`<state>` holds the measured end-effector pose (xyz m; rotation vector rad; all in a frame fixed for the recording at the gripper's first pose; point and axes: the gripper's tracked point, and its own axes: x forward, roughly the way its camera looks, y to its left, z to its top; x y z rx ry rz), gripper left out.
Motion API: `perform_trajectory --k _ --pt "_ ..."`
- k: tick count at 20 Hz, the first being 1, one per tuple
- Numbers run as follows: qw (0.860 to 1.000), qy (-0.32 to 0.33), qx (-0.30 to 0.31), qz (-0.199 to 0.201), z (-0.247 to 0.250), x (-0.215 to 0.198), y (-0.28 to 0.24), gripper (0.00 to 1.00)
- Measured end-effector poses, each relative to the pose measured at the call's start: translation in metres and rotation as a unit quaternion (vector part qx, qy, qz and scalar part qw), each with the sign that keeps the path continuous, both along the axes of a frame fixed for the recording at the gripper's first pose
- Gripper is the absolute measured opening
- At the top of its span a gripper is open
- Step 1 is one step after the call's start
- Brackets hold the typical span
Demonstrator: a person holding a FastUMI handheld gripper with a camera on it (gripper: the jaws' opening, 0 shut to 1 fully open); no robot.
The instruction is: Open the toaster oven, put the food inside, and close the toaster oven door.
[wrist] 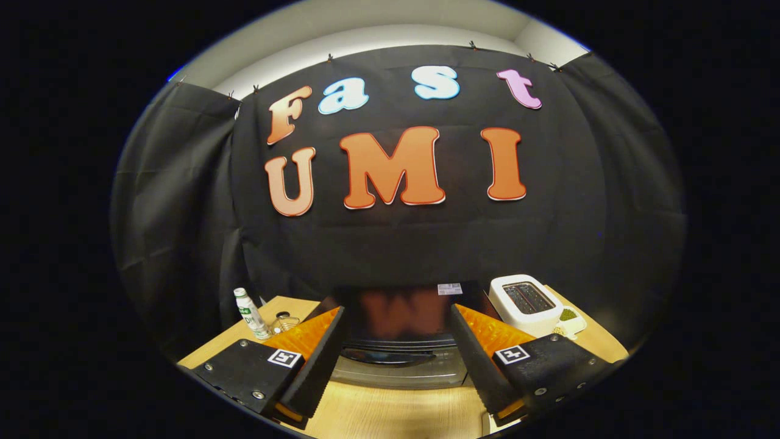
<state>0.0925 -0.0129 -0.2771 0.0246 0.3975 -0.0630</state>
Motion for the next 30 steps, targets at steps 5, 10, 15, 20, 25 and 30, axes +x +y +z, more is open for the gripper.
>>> perform_trajectory --k 5,10,15,20,25,30 --pt "0.999 0.031 -0.011 -0.014 -0.04 0.011 0.002 1.0" --pt "0.999 0.049 -0.021 -0.005 -0.067 0.016 0.019 0.99" --pt "0.998 0.043 -0.035 -0.015 -0.077 0.018 0.02 1.0" --pt "0.999 -0.022 -0.029 -0.014 -0.074 0.008 0.029 0.93" --pt "0.999 -0.036 -0.02 0.01 -0.075 -0.025 0.036 0.81" --pt "0.999 -0.017 0.017 0.044 -0.085 -0.076 0.049 0.8"
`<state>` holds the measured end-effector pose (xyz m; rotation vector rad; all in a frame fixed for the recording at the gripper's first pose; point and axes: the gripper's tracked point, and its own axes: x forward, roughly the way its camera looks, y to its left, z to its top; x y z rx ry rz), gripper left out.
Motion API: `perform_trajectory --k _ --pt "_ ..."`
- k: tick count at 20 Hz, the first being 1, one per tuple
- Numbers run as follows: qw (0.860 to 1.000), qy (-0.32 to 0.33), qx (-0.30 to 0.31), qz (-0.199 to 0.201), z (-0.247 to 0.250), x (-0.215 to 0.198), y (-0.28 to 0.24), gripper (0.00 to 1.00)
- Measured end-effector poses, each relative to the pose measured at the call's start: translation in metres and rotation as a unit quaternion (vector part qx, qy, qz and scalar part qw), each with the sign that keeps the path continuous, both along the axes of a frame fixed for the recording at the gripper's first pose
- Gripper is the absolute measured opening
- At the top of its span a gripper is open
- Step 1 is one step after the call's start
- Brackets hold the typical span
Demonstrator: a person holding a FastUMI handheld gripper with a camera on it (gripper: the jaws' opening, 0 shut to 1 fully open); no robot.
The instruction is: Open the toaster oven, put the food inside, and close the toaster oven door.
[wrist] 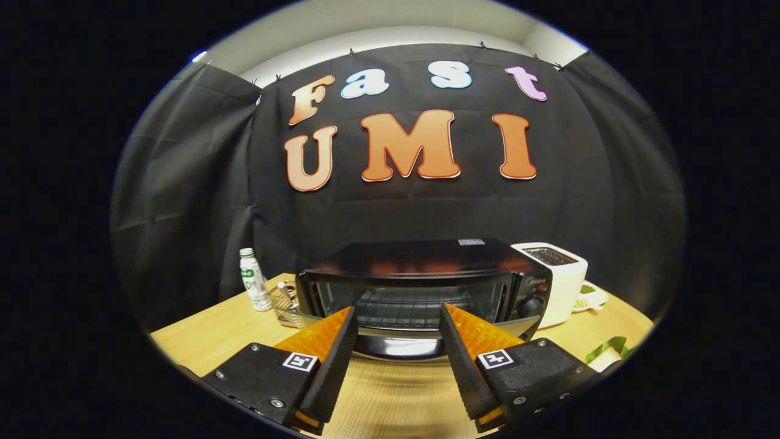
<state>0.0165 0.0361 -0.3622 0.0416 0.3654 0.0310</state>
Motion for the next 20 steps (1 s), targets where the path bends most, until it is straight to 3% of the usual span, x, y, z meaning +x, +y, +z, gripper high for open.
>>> perform_trajectory --k 4,8,14,20 --pt "0.991 0.11 0.067 0.02 -0.054 -0.043 0.009 0.8" --pt "0.988 0.125 0.091 0.002 -0.066 -0.043 -0.003 0.79" --pt "0.978 0.172 0.116 -0.012 -0.094 -0.077 -0.019 0.76" --pt "0.975 0.183 0.125 -0.001 -0.098 -0.089 -0.025 0.76"
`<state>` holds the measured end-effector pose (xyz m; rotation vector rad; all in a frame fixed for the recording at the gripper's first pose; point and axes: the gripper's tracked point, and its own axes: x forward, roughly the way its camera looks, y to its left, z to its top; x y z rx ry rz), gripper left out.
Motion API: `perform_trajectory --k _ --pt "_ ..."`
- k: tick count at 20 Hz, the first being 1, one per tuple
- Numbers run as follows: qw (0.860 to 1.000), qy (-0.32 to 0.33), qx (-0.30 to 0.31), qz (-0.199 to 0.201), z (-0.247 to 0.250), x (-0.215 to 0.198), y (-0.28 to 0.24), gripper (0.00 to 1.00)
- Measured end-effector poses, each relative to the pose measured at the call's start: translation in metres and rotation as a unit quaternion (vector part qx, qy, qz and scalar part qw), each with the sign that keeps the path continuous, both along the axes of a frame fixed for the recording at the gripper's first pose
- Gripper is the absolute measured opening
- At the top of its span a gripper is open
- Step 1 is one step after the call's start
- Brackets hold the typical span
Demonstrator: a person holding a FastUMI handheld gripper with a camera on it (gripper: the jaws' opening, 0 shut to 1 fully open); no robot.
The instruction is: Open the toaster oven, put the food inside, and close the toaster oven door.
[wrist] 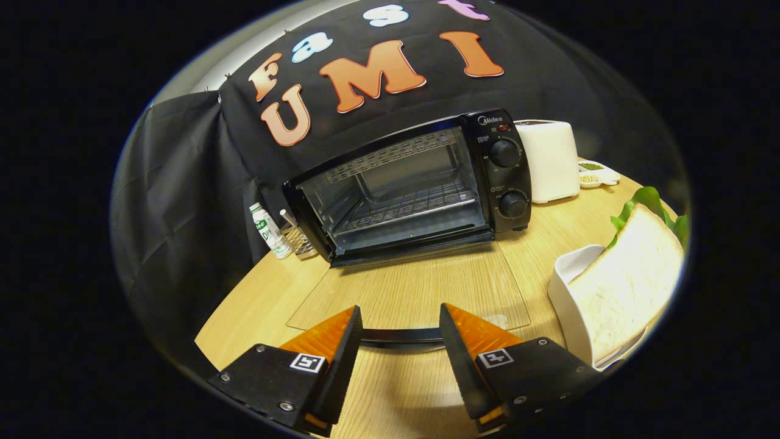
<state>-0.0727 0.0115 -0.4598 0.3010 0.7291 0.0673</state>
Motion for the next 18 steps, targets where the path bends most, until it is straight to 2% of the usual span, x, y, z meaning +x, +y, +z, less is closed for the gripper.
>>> perform_trajectory --k 8,15,18 --pt "0.999 0.001 0.041 -0.001 0.027 -0.014 -0.01 0.76" --pt "0.999 -0.043 0.011 -0.023 0.082 -0.02 -0.067 0.76" --pt "0.997 -0.055 -0.026 -0.05 0.102 -0.02 -0.112 0.78"
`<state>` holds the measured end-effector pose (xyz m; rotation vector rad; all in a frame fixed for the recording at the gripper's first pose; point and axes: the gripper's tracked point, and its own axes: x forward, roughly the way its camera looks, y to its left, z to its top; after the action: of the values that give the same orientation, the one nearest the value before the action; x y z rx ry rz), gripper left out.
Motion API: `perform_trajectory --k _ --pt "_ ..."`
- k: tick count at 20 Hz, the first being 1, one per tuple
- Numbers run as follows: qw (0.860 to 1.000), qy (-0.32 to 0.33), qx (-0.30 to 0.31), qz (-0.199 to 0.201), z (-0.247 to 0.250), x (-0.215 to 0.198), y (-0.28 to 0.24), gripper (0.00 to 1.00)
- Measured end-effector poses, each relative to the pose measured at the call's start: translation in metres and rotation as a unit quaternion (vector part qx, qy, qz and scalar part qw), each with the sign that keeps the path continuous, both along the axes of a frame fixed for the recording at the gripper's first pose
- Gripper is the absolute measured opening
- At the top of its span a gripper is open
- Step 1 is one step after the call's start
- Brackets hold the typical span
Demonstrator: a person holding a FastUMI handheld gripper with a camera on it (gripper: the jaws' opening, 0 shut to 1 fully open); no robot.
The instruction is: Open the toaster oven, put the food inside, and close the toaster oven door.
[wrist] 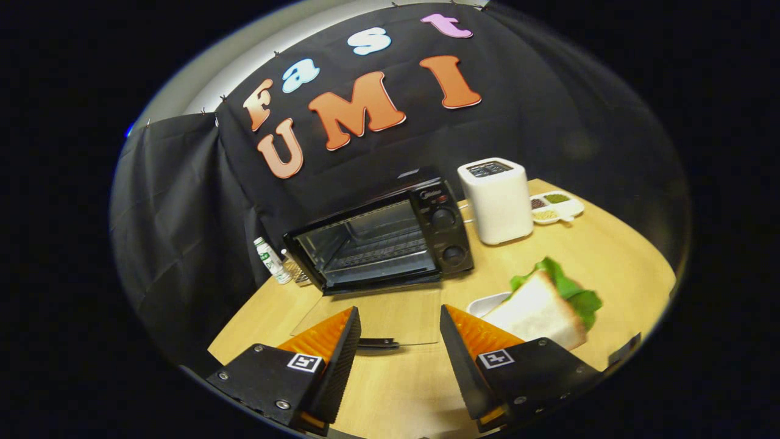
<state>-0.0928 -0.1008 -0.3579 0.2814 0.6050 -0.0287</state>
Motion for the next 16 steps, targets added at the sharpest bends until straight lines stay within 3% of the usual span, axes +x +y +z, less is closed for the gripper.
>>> perform_trajectory --k 9,16 --pt "0.994 0.011 -0.059 -0.092 0.012 -0.015 -0.112 0.8" --pt "0.991 0.071 0.027 -0.108 -0.033 -0.031 -0.129 0.81"
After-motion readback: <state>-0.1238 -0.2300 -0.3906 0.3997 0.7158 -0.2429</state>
